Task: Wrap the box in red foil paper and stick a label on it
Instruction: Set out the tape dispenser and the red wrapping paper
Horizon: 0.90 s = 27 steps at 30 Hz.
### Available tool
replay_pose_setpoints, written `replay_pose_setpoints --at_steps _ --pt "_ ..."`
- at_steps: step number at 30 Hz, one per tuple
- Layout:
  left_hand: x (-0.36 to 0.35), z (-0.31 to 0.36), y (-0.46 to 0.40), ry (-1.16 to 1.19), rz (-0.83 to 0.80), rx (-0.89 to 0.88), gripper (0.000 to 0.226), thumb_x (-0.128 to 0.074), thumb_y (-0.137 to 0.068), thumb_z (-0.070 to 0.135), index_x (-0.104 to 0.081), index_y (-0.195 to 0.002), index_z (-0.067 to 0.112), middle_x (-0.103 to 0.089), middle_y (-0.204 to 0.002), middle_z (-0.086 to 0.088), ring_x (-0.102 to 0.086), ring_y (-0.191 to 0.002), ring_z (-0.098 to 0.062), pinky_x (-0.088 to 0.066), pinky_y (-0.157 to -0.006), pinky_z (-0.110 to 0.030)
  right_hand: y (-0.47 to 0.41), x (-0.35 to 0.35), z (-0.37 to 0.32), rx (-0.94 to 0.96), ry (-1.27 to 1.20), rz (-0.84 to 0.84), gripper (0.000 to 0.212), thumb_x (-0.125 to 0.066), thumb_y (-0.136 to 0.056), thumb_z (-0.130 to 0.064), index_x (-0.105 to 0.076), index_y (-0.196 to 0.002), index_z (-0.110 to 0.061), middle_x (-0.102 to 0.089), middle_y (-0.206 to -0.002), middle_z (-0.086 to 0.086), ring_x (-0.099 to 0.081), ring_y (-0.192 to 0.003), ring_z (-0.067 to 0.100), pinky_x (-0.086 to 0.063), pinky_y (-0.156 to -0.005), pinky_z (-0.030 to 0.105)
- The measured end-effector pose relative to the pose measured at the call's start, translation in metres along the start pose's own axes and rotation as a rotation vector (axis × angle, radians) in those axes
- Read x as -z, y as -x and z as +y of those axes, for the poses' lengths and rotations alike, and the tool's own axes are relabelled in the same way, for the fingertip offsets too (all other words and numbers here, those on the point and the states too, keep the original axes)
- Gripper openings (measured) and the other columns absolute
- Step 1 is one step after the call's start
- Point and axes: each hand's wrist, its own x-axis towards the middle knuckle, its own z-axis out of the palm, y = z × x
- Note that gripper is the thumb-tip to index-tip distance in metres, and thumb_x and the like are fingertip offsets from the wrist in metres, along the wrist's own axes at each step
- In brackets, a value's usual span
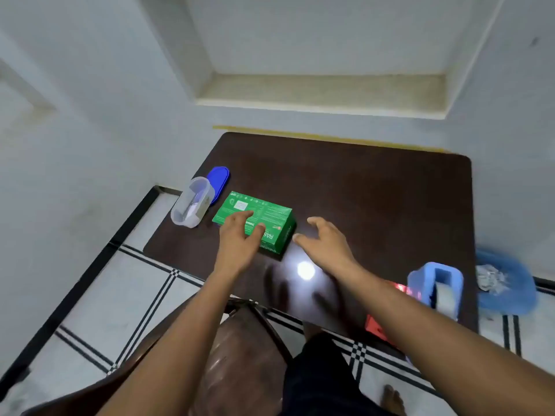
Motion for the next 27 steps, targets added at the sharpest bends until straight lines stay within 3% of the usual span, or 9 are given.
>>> replay_pose_setpoints --at_steps 2,5,8,10,15,20,24,27 --pt "-0.007 -0.017 -0.032 -0.213 -0.051 -0.017 0.058 -0.064 -0.093 0.044 -0.056 -0.145 0.018 -0.043 -0.155 -0.012 -0.033 -0.146 -0.033 -0.032 -0.119 -0.049 -0.027 -0.017 0.003 -0.029 0.046 -0.026 0.06 -0.066 -0.093 -0.037 -0.049 -0.147 -0.016 -0.052 -0.149 0.008 -0.046 -0.139 0.025 -0.037 -0.105 0.029" --pt "-0.022 -0.048 -0.088 -0.508 -0.118 0.002 0.066 -0.061 -0.092 0.058 -0.045 -0.151 0.035 -0.019 -0.168 -0.008 -0.008 -0.157 -0.035 -0.015 -0.12 -0.062 -0.079 -0.055 0.006 -0.117 0.036 -0.024 0.06 -0.067 -0.09 -0.039 -0.051 -0.144 -0.018 -0.056 -0.143 0.005 -0.051 -0.134 0.025 -0.04 -0.096 0.029" --pt "-0.033 -0.074 -0.132 -0.535 -0.156 0.082 0.071 -0.052 -0.086 0.074 -0.032 -0.152 0.056 0.0 -0.172 -0.001 0.008 -0.156 -0.042 -0.008 -0.114 -0.075 -0.127 -0.092 0.003 -0.204 -0.013 0.016 0.058 -0.067 -0.088 -0.04 -0.046 -0.14 -0.023 -0.056 -0.138 0.004 -0.056 -0.125 0.026 -0.045 -0.096 0.032" --pt "-0.034 -0.084 -0.154 -0.501 -0.205 0.124 0.07 -0.047 -0.088 0.077 -0.023 -0.152 0.063 0.005 -0.172 0.004 -0.002 -0.154 -0.044 -0.016 -0.112 -0.077 -0.147 -0.11 -0.001 -0.236 -0.047 0.14 0.053 -0.065 -0.089 -0.037 -0.042 -0.135 -0.024 -0.057 -0.135 0.006 -0.059 -0.119 0.03 -0.049 -0.097 0.038" --pt "-0.037 -0.093 -0.181 -0.519 -0.184 -0.086 0.068 -0.04 -0.093 0.076 -0.017 -0.155 0.061 0.001 -0.172 0.003 -0.033 -0.136 -0.042 -0.037 -0.105 -0.061 -0.167 -0.128 -0.005 -0.213 -0.142 0.421 0.048 -0.057 -0.097 -0.03 -0.038 -0.141 -0.03 -0.052 -0.141 0.004 -0.057 -0.12 0.027 -0.05 -0.098 0.043" --pt "-0.034 -0.109 -0.2 -0.415 -0.148 -0.251 0.067 -0.051 -0.094 0.067 -0.033 -0.157 0.05 -0.011 -0.173 0.007 -0.049 -0.123 -0.032 -0.046 -0.099 -0.044 -0.171 -0.133 0.0 -0.21 -0.183 0.49 0.046 -0.054 -0.102 -0.031 -0.037 -0.145 -0.036 -0.052 -0.142 -0.007 -0.054 -0.125 0.013 -0.05 -0.101 0.04" --pt "-0.039 -0.13 -0.205 -0.049 -0.072 -0.263 0.059 -0.06 -0.091 0.048 -0.058 -0.147 0.028 -0.03 -0.167 0.015 -0.055 -0.132 -0.018 -0.047 -0.106 -0.037 -0.171 -0.139 0.004 -0.263 -0.258 0.558 0.05 -0.053 -0.103 -0.033 -0.034 -0.148 -0.045 -0.054 -0.146 -0.012 -0.055 -0.13 0.013 -0.048 -0.107 0.046" --pt "-0.054 -0.138 -0.204 0.157 0.032 -0.32 0.051 -0.063 -0.092 0.035 -0.066 -0.139 0.017 -0.043 -0.162 0.007 -0.051 -0.14 -0.008 -0.044 -0.111 -0.031 -0.175 -0.138 0.011 -0.278 -0.284 0.595 0.057 -0.053 -0.103 -0.036 -0.029 -0.153 -0.05 -0.055 -0.148 -0.013 -0.056 -0.131 0.015 -0.048 -0.109 0.046"
